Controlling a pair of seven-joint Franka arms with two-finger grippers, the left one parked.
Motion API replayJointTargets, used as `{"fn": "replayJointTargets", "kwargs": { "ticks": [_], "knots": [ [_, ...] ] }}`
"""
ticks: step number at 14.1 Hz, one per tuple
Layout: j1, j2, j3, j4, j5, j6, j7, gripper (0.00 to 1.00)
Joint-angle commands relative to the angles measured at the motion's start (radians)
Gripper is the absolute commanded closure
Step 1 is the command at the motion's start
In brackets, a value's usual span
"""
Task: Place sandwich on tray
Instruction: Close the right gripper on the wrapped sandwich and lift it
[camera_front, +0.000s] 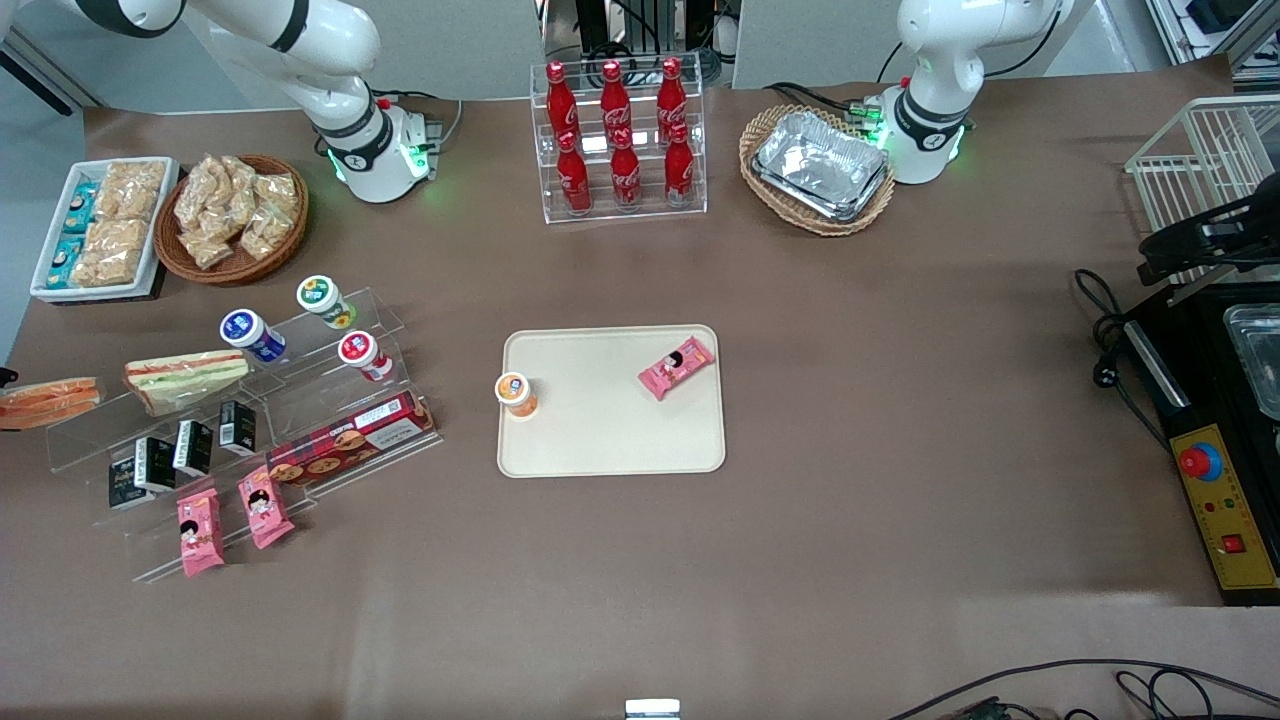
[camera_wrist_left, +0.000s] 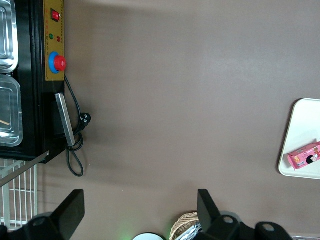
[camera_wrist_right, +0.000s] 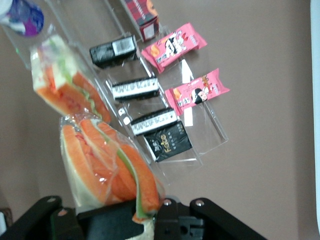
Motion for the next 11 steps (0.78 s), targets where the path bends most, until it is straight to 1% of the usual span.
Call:
{"fn": "replayJointTargets", "kwargs": {
  "ticks": [1,2,5,8,11],
  "knots": [
    [0.059,-0.026,0.002,0.047,0.010,-0.104,0.187,1.00],
    [0.093,-0.041,0.002,0.047,0.008,-0.130,0.254,1.00],
    [0.215,-0.080,0.004,0.047,-0.045,-0.171,0.509,1.00],
    [0.330,-0.100,0.004,0.047,-0.051,-0.211,0.762,1.00],
    [0.455,-0.101,0.004,0.047,-0.050,-0.213,0.998,1.00]
  ]
}}
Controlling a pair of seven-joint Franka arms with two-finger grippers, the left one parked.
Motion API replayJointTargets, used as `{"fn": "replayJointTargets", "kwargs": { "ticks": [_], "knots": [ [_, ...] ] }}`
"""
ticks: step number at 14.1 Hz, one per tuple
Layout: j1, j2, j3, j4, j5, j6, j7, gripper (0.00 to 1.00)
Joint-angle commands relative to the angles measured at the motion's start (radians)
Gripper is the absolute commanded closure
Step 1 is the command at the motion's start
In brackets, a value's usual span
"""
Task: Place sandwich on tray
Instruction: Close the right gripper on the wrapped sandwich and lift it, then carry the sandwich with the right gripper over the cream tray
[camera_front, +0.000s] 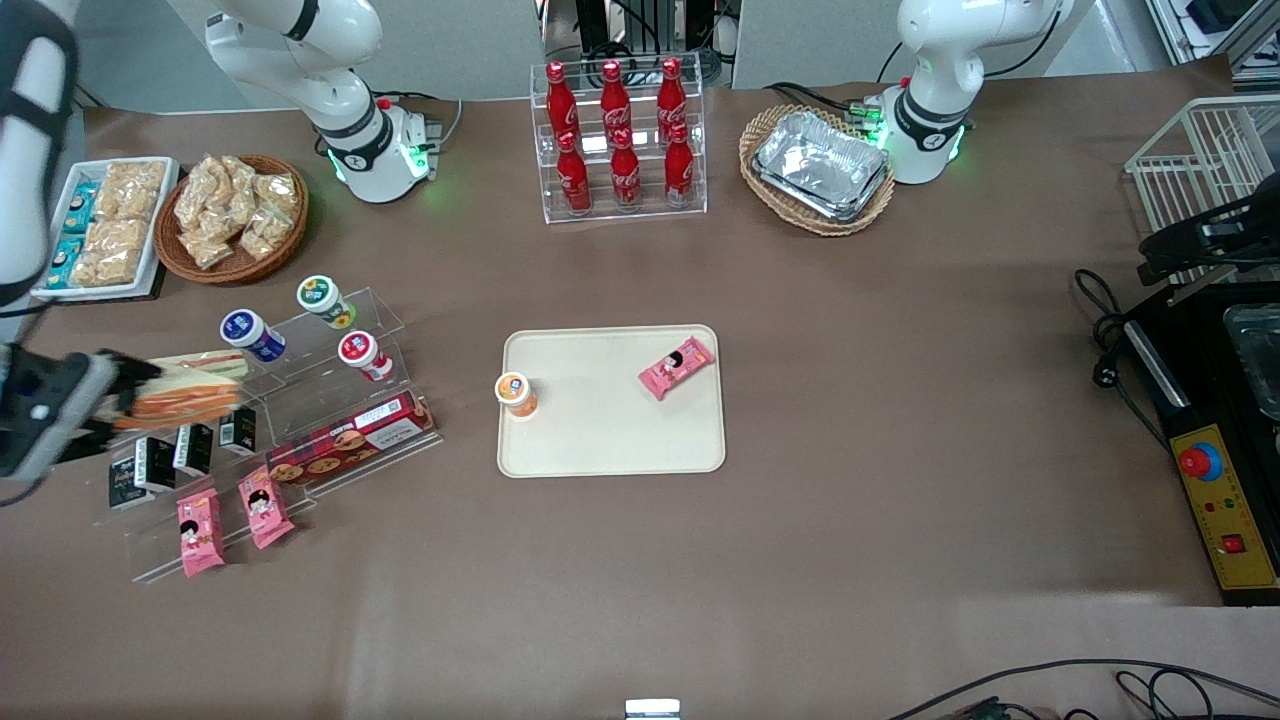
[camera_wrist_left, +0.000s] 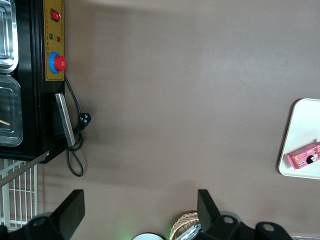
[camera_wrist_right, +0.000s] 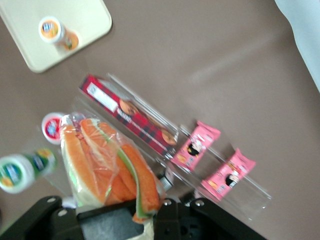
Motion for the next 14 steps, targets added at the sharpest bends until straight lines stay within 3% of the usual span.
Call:
{"fn": "replayJointTargets", "kwargs": {
  "ticks": [1,8,14],
  "knots": [
    [0.138,-0.008,-0.007,0.002,-0.019,-0.019,0.272,1.00],
    [0.432,0.037,-0.008,-0.002,-0.019,0.073,0.718,1.00],
    [0.563,0.095,-0.005,-0.011,-0.019,0.209,0.757,1.00]
  ]
}}
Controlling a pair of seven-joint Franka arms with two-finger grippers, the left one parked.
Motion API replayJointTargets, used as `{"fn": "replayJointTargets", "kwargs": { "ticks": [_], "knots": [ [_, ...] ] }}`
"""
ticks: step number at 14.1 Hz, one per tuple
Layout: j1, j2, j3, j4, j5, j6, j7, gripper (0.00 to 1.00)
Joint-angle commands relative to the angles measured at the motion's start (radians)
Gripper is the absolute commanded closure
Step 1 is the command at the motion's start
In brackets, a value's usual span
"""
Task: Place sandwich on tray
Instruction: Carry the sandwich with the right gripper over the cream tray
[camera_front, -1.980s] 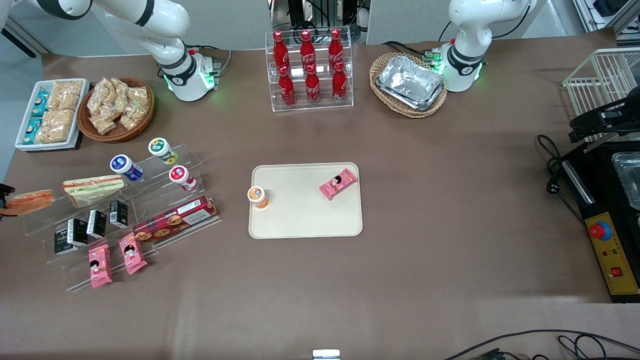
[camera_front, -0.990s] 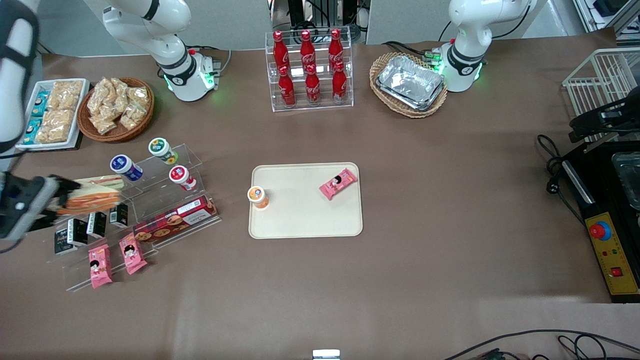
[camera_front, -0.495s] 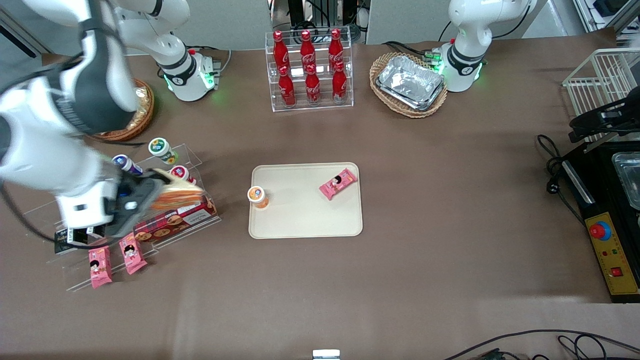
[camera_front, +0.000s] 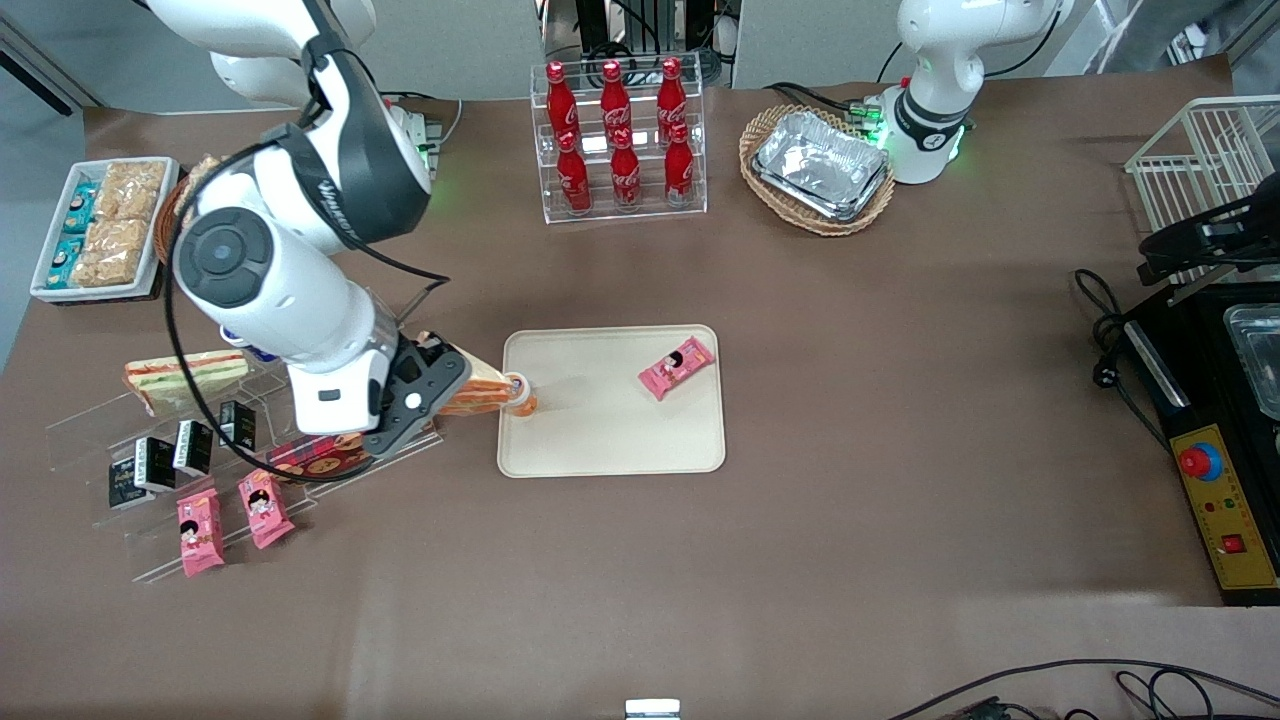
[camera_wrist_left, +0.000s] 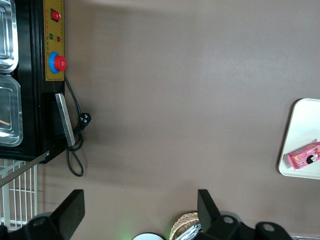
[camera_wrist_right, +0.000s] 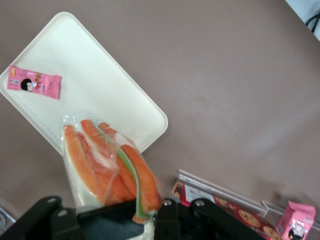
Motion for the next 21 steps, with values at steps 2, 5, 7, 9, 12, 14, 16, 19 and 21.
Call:
{"fn": "replayJointTargets", "kwargs": {
  "ticks": [2,5,7,9,12,14,16,19,21],
  "knots": [
    [0.104,0.077,-0.009,-0.007,-0.004,0.165,0.012,1.00],
    [0.178,0.181,-0.007,-0.005,0.002,0.317,0.013,1.00],
    [0.204,0.232,-0.007,-0.005,0.002,0.375,0.004,1.00],
    [0.230,0.278,-0.007,-0.005,-0.005,0.417,-0.007,1.00],
    [0.273,0.324,-0.009,-0.005,-0.048,0.467,-0.026,1.00],
    [0.276,0.344,-0.007,-0.007,-0.086,0.518,-0.066,1.00],
    [0.305,0.368,-0.007,-0.010,-0.093,0.562,-0.115,1.00],
    [0.307,0.391,-0.007,-0.028,-0.093,0.604,-0.117,1.00],
    [0.314,0.399,-0.007,-0.045,-0.093,0.633,-0.115,1.00]
  ]
}}
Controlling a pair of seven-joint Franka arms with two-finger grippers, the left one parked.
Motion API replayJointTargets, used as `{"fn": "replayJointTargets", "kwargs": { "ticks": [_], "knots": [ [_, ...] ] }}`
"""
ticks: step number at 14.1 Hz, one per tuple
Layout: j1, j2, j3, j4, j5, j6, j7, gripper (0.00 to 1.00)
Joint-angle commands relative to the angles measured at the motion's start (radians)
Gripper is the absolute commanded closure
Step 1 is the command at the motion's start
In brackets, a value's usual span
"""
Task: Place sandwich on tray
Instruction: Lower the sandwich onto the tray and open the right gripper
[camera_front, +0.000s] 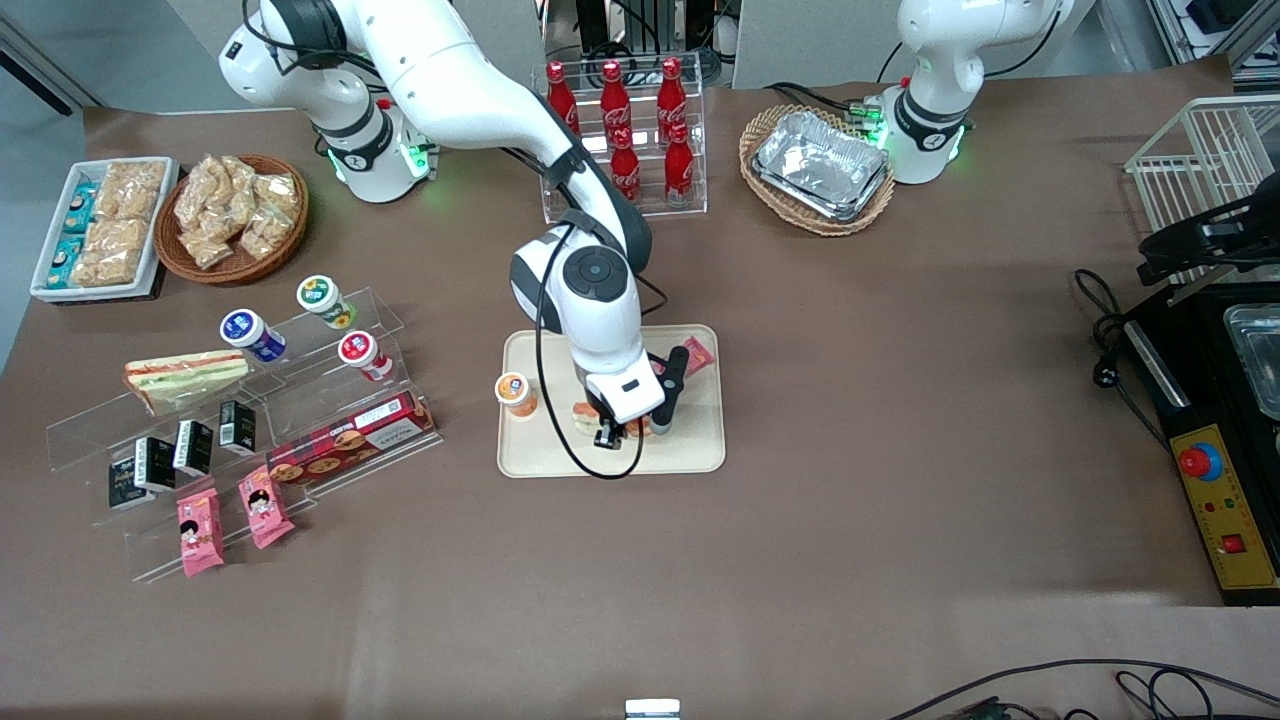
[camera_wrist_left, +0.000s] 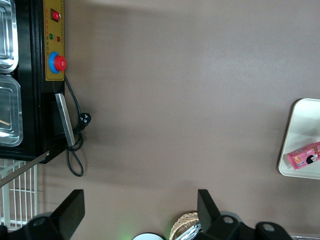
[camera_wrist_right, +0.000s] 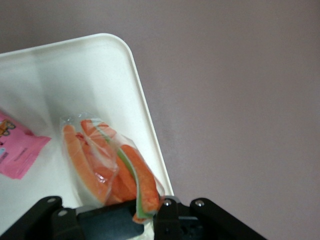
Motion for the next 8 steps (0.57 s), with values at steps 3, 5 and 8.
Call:
{"fn": "replayJointTargets", "kwargs": {
  "ticks": [3,5,8],
  "knots": [
    [0.020,0.022,-0.013,-0.072,-0.021,0.146,-0.011,1.00],
    [0.032,0.022,-0.013,-0.085,-0.022,0.154,-0.003,1.00],
    [0.031,0.023,-0.014,-0.085,-0.018,0.159,-0.001,0.11]
  ]
}}
